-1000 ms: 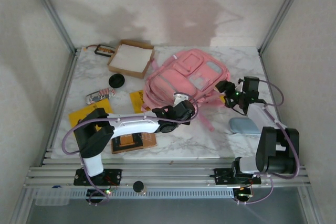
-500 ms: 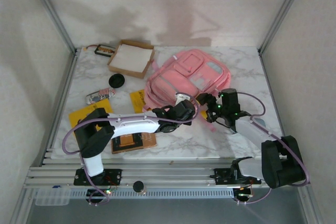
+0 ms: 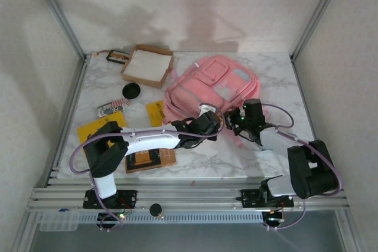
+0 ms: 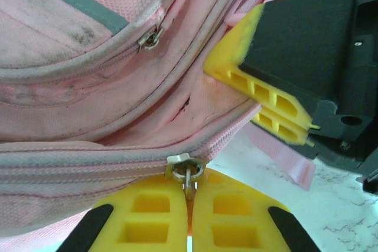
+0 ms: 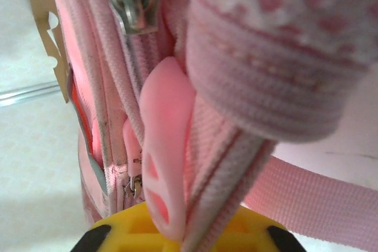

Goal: Pack the student bag
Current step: Unzip the student bag at the center of the table.

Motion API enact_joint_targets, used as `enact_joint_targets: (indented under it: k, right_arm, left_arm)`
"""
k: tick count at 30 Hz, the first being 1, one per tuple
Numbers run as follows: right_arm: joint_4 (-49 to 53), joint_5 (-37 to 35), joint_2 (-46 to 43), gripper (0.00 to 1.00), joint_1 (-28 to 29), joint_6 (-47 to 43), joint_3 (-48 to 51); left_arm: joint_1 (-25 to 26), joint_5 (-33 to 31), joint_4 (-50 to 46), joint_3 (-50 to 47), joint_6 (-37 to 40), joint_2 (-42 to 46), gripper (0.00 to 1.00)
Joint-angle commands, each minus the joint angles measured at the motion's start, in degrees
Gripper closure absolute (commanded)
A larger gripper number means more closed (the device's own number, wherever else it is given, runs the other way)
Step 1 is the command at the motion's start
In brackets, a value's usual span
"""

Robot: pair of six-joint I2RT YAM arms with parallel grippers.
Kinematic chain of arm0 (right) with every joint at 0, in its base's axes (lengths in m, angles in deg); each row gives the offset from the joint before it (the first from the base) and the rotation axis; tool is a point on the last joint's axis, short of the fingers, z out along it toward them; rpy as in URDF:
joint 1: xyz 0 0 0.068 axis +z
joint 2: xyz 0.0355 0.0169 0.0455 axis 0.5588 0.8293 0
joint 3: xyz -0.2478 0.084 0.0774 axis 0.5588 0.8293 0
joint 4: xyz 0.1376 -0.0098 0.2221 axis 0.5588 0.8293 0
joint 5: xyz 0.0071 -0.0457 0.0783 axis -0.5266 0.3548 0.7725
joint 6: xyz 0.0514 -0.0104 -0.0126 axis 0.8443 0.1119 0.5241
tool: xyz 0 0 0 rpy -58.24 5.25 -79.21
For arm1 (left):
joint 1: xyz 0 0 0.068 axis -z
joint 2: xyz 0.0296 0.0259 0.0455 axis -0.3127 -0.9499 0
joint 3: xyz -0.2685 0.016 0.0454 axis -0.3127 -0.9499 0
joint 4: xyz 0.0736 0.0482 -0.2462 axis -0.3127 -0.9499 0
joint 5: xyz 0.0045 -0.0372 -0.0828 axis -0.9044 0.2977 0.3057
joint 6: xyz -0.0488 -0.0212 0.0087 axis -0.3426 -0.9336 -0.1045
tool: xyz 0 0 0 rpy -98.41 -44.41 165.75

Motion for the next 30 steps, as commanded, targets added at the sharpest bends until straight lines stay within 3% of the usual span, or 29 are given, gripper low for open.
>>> enact_joint_targets:
  k: [1,12,19,24,30]
  right_arm:
    - [1.63,-2.71,-1.51,1.0,-3.73,-4.08,-2.97]
    - [15.1,3.66,-0.01,1.0,-16.32,-21.25,-12.34]
    - [18.06,3.28,4.19,1.0,-19.03,-26.42,-17.43]
    - [17.46,3.35,2.79,0.66,-17.14,-26.48,-16.3]
    - [25.01,0.89,-2.19,0.36,-14.42,-27.0,-13.88]
  left_arm:
    - [-0.23,-0.01,-3.54,3.25,1.56,1.99,1.0]
    - [-3.56,-2.25,-13.47,-1.92,2.92,10.97,1.0]
    - [-7.7,3.92,-11.51,-5.62,5.37,12.07,1.0]
    - [-7.52,11.75,-3.95,-5.52,5.66,10.16,1.0]
    - [-7.52,10.5,-1.94,-2.94,3.74,6.94,1.0]
